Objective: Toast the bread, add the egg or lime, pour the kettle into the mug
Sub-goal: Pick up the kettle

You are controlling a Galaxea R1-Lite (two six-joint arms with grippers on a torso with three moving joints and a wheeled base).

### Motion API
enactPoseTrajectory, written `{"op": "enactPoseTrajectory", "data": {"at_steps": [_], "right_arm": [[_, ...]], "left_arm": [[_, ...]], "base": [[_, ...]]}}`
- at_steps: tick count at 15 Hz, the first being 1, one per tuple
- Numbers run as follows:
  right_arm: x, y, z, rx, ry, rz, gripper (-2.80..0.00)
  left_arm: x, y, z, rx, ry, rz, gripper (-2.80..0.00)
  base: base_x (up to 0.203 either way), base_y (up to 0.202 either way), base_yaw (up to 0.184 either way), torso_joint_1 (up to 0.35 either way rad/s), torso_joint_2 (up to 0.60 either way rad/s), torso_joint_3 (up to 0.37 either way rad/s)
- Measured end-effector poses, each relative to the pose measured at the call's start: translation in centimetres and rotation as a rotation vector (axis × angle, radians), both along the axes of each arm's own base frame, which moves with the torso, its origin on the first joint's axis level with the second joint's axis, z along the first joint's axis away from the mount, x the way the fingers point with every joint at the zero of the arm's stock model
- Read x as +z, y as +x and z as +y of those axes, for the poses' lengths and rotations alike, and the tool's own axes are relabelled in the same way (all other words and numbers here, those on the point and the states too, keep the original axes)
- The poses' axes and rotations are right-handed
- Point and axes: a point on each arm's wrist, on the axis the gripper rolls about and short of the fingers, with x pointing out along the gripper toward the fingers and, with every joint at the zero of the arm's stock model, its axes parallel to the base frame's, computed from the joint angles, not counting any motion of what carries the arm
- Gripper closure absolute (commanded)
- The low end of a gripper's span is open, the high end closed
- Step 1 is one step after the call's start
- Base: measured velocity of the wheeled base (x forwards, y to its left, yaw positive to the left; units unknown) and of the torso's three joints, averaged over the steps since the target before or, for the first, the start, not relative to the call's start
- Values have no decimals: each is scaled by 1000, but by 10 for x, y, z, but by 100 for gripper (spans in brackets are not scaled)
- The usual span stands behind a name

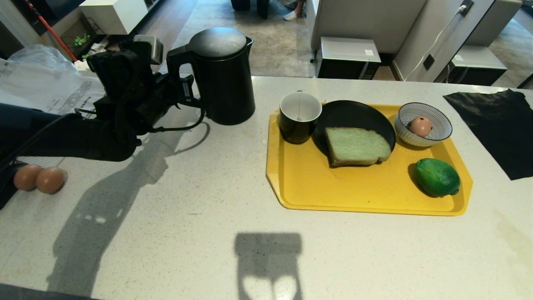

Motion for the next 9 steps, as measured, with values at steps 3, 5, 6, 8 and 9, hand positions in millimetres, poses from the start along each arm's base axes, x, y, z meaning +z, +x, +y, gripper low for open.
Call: {"op": "enactPoseTrajectory", "data": {"at_steps": [3,5,6,8,9], "right_arm": [[0,0,0,0,0,0,0],[0,0,0,0,0,0,0],[0,0,0,-1,0,0,0],[0,0,0,0,0,0,0],[0,0,0,0,0,0,0]], "left_arm": [[2,-1,-2,-2,-2,-11,0],[9,-2,-1,-1,-4,-33,0],[13,-3,-1,0,-7,-44,0],[20,-7,1,2,-10,-64,0],[24,-10,1,3,-12,-74,0]], "base": [[0,0,0,0,0,0],[0,0,0,0,0,0],[0,0,0,0,0,0],[0,0,0,0,0,0],[0,0,0,0,0,0]]}}
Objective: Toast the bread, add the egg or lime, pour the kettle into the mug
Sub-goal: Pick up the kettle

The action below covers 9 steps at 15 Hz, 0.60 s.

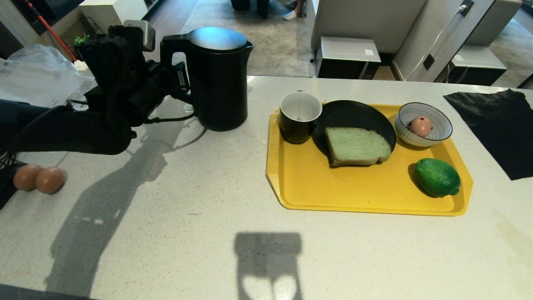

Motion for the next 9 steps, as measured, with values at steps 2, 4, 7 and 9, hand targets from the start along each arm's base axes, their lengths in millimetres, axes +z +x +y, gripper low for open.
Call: {"op": "enactPoseTrajectory", "data": {"at_steps": [2,4,7,9], "right_arm": [[0,0,0,0,0,0,0],[0,0,0,0,1,0,0],[0,0,0,0,1,-1,0],[0,0,0,0,0,-1,0]], "left_arm": [[10,-6,0,-1,5,-29,0],[25,-11,-3,-11,1,-75,0],[49,-20,-6,-14,-10,-159,0],[66,-27,-7,-14,-12,-210,0]], "base": [[0,0,0,0,0,0],[0,0,0,0,0,0],[0,0,0,0,0,0],[0,0,0,0,0,0]]}}
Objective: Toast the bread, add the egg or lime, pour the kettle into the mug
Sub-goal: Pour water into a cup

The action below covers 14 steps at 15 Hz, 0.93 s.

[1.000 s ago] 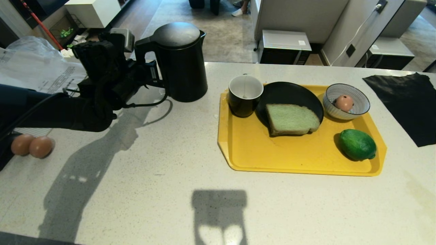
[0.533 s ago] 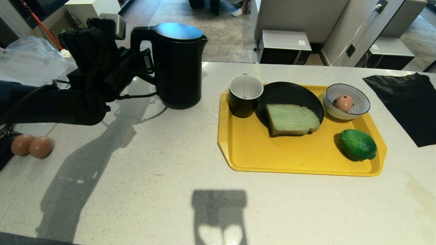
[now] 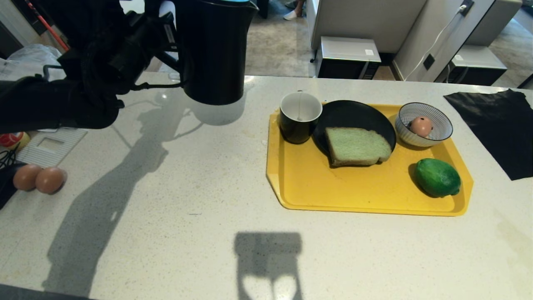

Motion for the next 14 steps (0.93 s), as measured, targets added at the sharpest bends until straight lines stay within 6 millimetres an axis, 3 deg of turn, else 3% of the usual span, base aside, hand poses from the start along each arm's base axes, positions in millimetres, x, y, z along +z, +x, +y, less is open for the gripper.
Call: {"op": "enactPoseTrajectory", "data": {"at_steps": [8,14], "right_arm": [[0,0,0,0,0,-1,0],[0,0,0,0,1,0,0]], "left_arm": [[43,-26,7,6,1,-96,0],[69,-57,26,46,-14,-147,0]], "base": [[0,0,0,0,0,0],[0,0,0,0,0,0]]}}
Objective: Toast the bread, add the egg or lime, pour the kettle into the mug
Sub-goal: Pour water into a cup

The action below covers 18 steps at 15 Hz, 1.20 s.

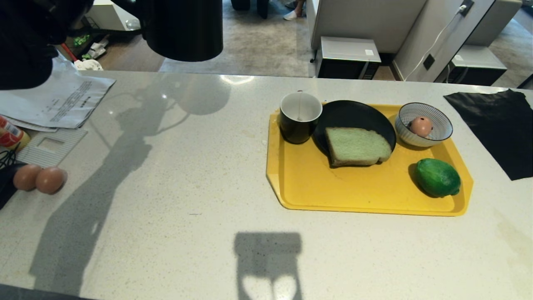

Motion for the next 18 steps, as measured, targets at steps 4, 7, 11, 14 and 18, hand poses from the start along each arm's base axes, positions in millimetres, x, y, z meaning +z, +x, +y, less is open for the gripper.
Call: {"op": "enactPoseTrajectory", "data": {"at_steps": [4,7,11,14,18], "right_arm": [[0,0,0,0,-1,0,0],[0,0,0,2,-5,1,0],[0,0,0,3,-7,1,0],[0,0,0,3,-7,1,0],[0,0,0,3,-7,0,0]], "left_arm": [[12,-18,5,15,12,-34,0],[14,-23,6,19,18,-24,0],[16,-25,6,19,18,-32,0],[15,-24,5,18,20,-30,0],[14,-23,5,18,22,-24,0]], "base": [[0,0,0,0,0,0],[0,0,0,50,-92,-36],[0,0,0,173,-326,-138],[0,0,0,174,-318,-148],[0,0,0,176,-324,-155]]}}
